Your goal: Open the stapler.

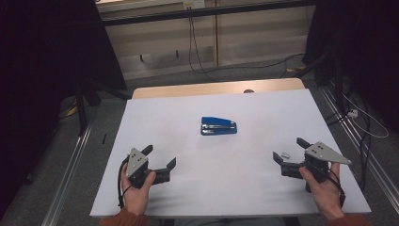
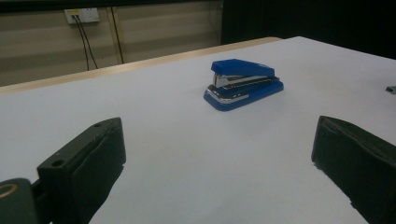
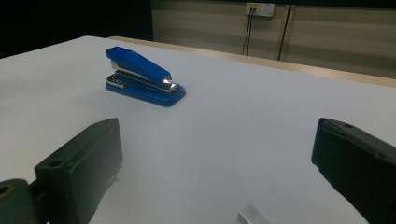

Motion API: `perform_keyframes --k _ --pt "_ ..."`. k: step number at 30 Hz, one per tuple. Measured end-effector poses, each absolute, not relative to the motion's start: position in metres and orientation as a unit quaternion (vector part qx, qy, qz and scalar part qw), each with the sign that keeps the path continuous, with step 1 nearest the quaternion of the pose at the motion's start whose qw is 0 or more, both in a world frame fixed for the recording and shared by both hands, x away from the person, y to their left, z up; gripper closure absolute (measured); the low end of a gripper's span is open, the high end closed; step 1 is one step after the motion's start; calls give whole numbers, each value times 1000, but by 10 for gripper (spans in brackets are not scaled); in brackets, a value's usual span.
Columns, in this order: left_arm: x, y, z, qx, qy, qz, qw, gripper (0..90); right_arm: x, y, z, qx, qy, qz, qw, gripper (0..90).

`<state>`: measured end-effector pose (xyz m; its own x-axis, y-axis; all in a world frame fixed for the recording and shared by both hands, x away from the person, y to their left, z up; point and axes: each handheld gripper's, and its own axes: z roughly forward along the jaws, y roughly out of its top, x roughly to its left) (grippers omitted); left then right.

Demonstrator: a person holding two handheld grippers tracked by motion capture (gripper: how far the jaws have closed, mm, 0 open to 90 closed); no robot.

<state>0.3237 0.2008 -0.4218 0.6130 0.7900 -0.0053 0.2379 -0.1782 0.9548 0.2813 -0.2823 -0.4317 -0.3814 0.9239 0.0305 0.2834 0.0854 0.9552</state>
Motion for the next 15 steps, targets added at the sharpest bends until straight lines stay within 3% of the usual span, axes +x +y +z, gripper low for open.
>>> perform_keyframes --k 15 --pt "326 203 -424 724 368 249 528 30 284 -274 -432 434 680 505 308 11"
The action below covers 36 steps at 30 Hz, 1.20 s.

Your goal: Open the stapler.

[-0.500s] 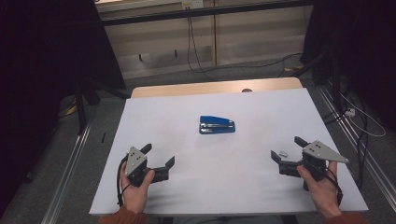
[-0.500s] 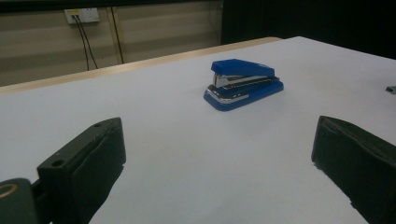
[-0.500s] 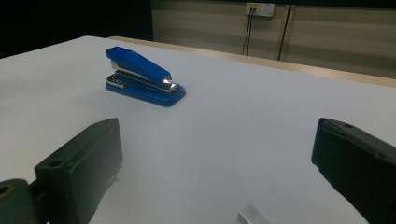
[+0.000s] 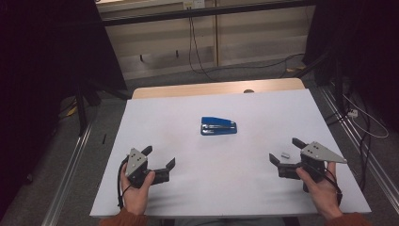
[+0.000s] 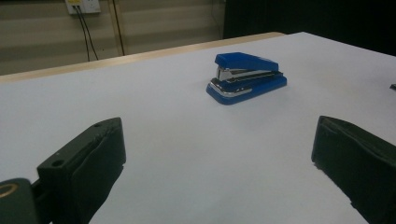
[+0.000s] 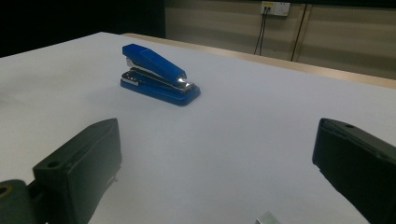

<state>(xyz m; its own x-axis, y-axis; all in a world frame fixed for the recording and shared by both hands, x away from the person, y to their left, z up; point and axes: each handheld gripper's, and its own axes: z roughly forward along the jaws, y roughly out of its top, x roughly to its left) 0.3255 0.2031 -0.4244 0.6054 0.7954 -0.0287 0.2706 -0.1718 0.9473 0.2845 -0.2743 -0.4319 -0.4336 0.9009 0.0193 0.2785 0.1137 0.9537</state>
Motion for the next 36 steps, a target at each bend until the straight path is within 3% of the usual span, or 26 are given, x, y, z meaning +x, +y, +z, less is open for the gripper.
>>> perform_keyframes --k 12,25,36 --pt "327 201 -425 734 361 245 521 30 293 -267 -435 420 692 491 321 20" --pt "334 188 -422 760 345 212 508 30 305 -253 -434 400 699 520 284 19" --pt "341 169 -417 761 329 232 509 61 315 -238 -433 383 711 519 279 49"
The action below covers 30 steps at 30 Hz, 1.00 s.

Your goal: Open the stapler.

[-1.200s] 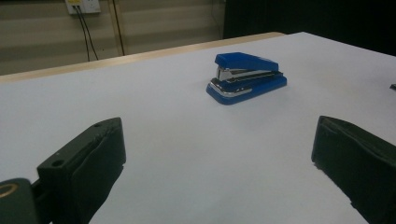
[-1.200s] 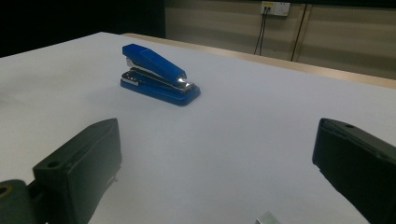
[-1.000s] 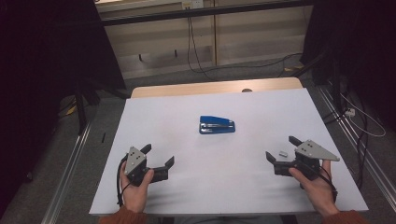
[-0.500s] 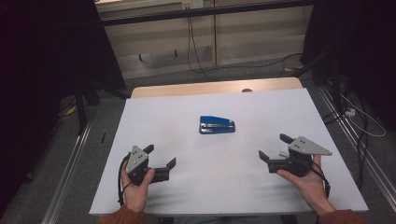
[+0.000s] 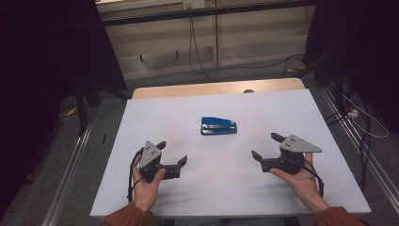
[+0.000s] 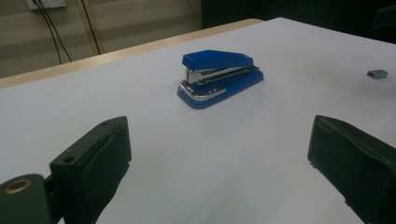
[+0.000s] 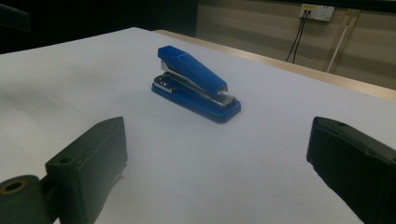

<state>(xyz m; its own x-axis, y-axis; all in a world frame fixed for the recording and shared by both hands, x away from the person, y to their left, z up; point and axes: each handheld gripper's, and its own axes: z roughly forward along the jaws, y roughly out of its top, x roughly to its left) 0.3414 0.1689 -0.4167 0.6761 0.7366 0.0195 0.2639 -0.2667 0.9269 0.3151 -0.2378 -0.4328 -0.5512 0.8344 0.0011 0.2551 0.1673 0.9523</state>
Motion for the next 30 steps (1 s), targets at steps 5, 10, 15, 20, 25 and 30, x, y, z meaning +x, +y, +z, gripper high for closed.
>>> perform_keyframes --k 5,10,15,20,25,30 --pt "350 162 -418 765 334 210 509 62 319 -234 -429 379 713 522 274 77" --pt "357 157 -417 768 328 197 514 59 327 -227 -426 376 716 528 260 74" --pt "365 152 -416 762 328 196 523 45 337 -219 -422 369 720 535 243 84" --pt "376 146 -421 761 330 205 520 41 343 -214 -421 369 723 536 231 98" --pt "387 138 -423 760 329 200 523 39 350 -209 -421 373 724 531 235 95" --pt "394 131 -424 765 312 212 522 41 359 -204 -421 374 721 534 233 108"
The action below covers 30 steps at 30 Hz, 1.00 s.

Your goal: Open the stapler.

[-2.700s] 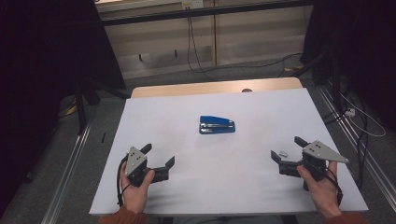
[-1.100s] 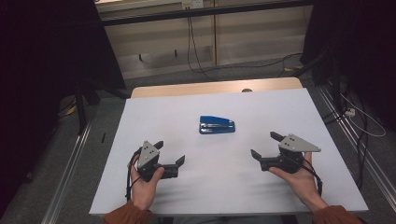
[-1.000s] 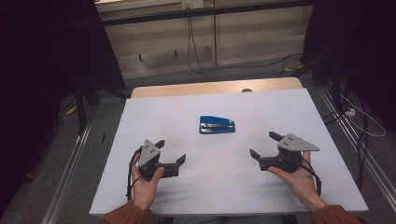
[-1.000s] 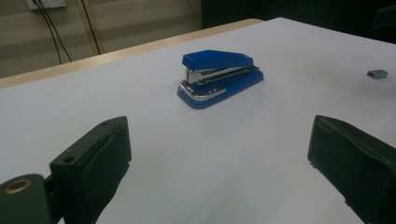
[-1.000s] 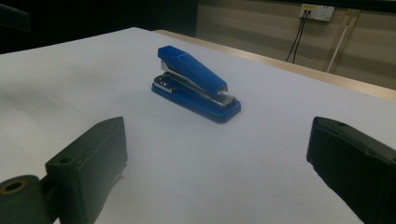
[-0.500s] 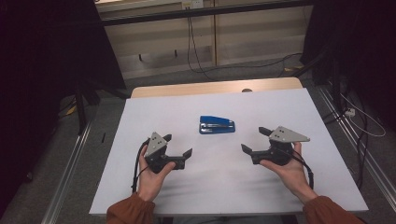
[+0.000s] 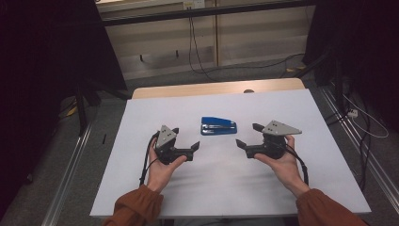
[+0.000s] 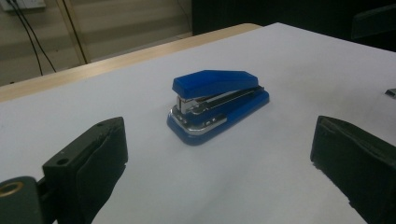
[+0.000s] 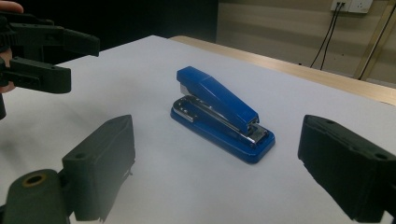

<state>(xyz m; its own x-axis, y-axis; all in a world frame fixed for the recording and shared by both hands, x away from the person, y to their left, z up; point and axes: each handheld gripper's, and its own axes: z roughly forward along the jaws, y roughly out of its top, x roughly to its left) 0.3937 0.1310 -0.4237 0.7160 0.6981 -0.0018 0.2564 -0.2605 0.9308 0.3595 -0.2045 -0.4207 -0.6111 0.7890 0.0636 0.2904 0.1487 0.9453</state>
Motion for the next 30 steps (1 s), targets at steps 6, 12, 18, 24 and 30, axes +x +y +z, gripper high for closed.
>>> perform_keyframes --k 6,12,18,24,30 --pt "405 126 -424 762 315 218 522 42 368 -196 -419 368 727 534 225 121" --pt "420 119 -423 757 325 225 520 49 381 -187 -416 360 735 527 230 143" --pt "434 113 -416 753 325 225 526 39 394 -173 -415 345 740 529 230 159" --pt "447 101 -414 754 317 224 530 34 407 -162 -413 342 741 528 236 166" --pt "458 100 -413 743 326 229 538 30 417 -152 -412 344 738 530 238 183"
